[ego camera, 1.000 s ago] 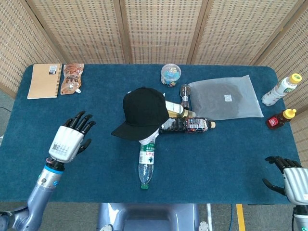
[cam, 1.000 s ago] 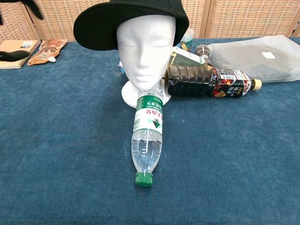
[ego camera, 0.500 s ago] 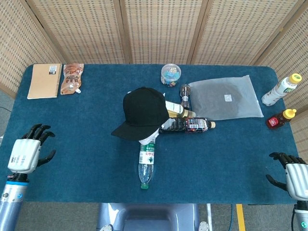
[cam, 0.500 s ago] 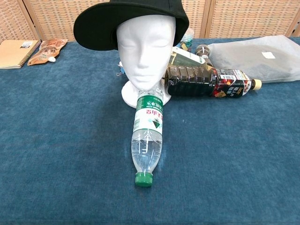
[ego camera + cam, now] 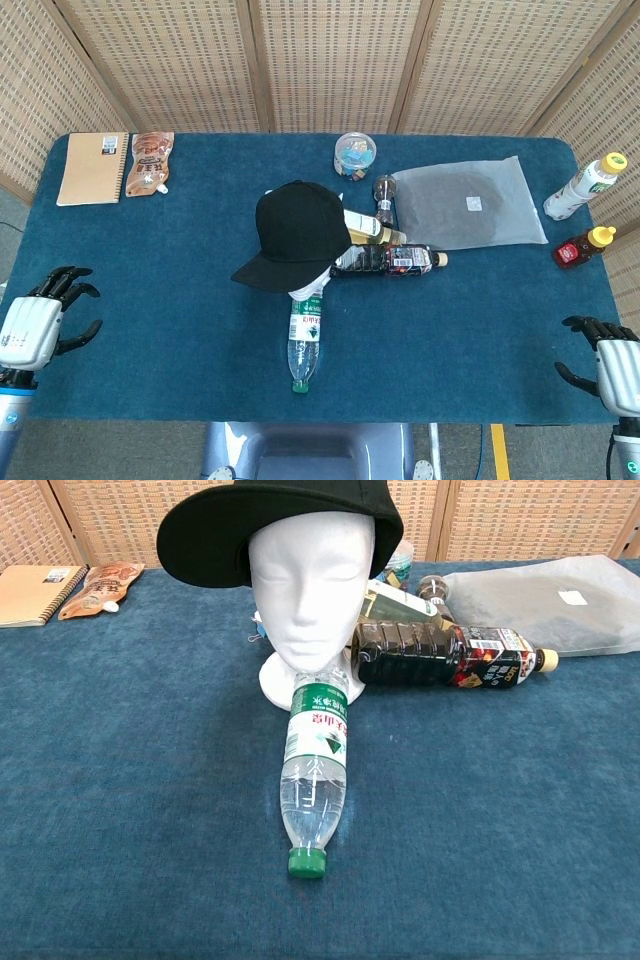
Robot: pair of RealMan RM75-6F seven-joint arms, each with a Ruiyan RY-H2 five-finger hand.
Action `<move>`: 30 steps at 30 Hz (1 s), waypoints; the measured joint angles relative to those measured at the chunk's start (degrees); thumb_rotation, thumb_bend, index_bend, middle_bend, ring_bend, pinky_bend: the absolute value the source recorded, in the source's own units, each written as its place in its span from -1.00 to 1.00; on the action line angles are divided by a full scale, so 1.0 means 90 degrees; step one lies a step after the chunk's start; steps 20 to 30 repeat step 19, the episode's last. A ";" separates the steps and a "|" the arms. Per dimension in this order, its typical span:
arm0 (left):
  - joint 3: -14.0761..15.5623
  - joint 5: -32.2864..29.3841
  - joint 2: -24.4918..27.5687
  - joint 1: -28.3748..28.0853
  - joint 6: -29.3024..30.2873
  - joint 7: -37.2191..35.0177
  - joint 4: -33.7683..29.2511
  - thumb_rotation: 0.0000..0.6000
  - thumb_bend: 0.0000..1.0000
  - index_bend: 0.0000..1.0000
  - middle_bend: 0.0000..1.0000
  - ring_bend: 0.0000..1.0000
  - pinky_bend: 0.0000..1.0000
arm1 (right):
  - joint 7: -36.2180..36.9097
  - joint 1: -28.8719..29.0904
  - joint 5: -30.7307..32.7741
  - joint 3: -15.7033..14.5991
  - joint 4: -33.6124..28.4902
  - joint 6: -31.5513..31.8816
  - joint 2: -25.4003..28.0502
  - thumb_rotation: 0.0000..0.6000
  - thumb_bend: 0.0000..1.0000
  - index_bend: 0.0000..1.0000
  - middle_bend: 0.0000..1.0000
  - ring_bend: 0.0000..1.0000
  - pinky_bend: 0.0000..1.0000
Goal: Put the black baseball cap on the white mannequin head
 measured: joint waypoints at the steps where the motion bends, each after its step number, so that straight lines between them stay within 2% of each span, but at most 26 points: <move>1: -0.0005 0.0025 0.0000 0.0007 -0.0008 0.0010 -0.0016 1.00 -0.53 -0.19 -0.52 -0.67 -0.19 | 0.0005 -0.0001 -0.0005 -0.0003 0.0005 0.0003 -0.0005 1.00 -0.68 -0.29 -0.16 -0.12 -0.16; 15: -0.0074 -0.0077 0.0105 0.0298 0.0034 0.0368 -0.0355 1.00 -0.53 -0.17 -0.52 -0.67 -0.19 | 0.0051 -0.0066 -0.0114 -0.0043 0.0014 0.0132 -0.0004 1.00 -0.68 -0.29 -0.16 -0.12 -0.16; 30: -0.0134 -0.0179 0.0132 0.0382 0.0058 0.0419 -0.0380 1.00 -0.53 -0.16 -0.52 -0.67 -0.19 | 0.0060 -0.0047 -0.0139 -0.0041 0.0016 0.0121 -0.0010 1.00 -0.68 -0.29 -0.16 -0.12 -0.16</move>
